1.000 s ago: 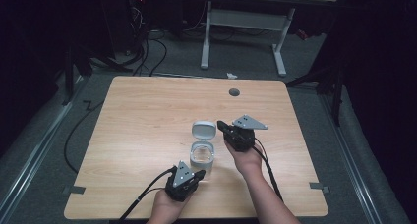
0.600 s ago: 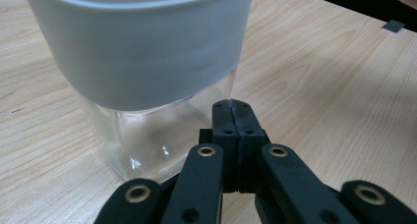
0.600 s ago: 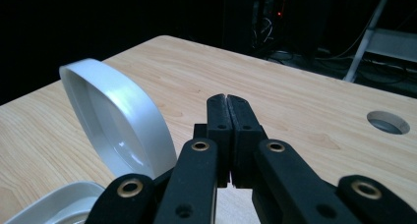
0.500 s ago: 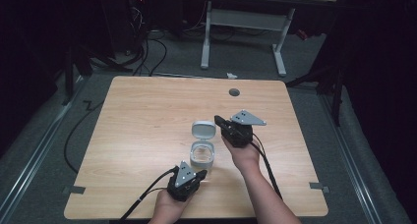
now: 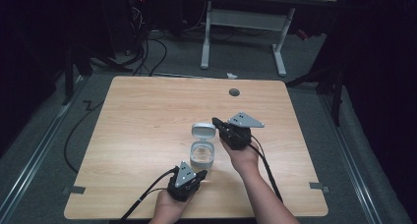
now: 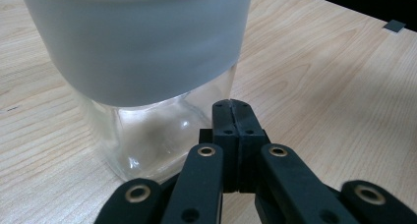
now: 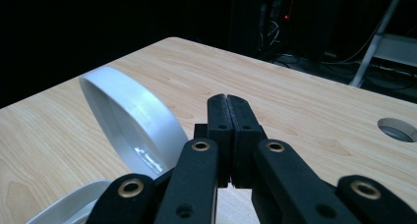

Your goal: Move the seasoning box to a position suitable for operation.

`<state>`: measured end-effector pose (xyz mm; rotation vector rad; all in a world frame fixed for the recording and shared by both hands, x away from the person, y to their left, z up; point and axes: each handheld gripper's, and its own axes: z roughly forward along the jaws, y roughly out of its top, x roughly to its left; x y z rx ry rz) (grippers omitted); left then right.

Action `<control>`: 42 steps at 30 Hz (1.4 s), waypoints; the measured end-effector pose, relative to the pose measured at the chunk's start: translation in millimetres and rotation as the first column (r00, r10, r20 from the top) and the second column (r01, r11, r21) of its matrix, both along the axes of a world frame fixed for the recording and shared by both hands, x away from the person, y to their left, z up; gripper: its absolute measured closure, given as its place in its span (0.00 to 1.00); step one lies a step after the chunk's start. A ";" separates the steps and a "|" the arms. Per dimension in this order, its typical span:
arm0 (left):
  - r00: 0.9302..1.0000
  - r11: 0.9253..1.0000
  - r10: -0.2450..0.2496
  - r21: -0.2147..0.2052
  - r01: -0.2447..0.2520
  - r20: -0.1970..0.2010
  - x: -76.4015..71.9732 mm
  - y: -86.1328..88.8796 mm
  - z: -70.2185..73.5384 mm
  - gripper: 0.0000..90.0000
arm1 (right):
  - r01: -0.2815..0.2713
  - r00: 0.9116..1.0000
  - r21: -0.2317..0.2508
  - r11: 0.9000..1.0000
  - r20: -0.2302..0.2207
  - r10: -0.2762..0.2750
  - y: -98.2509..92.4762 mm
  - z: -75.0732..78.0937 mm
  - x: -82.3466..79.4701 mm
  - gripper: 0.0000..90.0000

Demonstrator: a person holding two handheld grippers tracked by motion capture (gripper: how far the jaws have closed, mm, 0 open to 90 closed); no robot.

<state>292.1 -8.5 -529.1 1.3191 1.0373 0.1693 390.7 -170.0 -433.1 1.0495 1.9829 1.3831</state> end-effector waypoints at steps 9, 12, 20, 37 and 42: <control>1.000 1.000 0.002 -0.012 -0.002 0.000 0.1 0.0 0.1 1.00 | -0.024 1.000 0.006 1.000 0.012 0.024 2.1 2.7 -13.6 0.99; 1.000 1.000 0.001 -0.011 -0.001 0.001 0.1 0.2 0.2 1.00 | -0.031 0.999 0.008 0.999 0.010 0.031 1.9 1.6 -19.5 0.99; 1.000 1.000 0.001 -0.019 -0.001 -0.002 0.1 1.4 0.6 1.00 | -0.047 0.999 0.013 0.999 -0.004 0.047 2.2 -4.2 -29.0 0.99; 1.000 1.000 0.003 -0.026 -0.003 -0.002 -0.3 1.8 0.7 1.00 | -0.079 0.997 -0.001 0.997 -0.027 0.079 4.1 -24.4 -55.1 0.99; 1.000 1.000 0.003 -0.027 -0.003 -0.002 -0.2 2.4 1.1 1.00 | -0.084 0.996 0.004 0.996 -0.016 0.084 4.6 -23.3 -59.5 0.99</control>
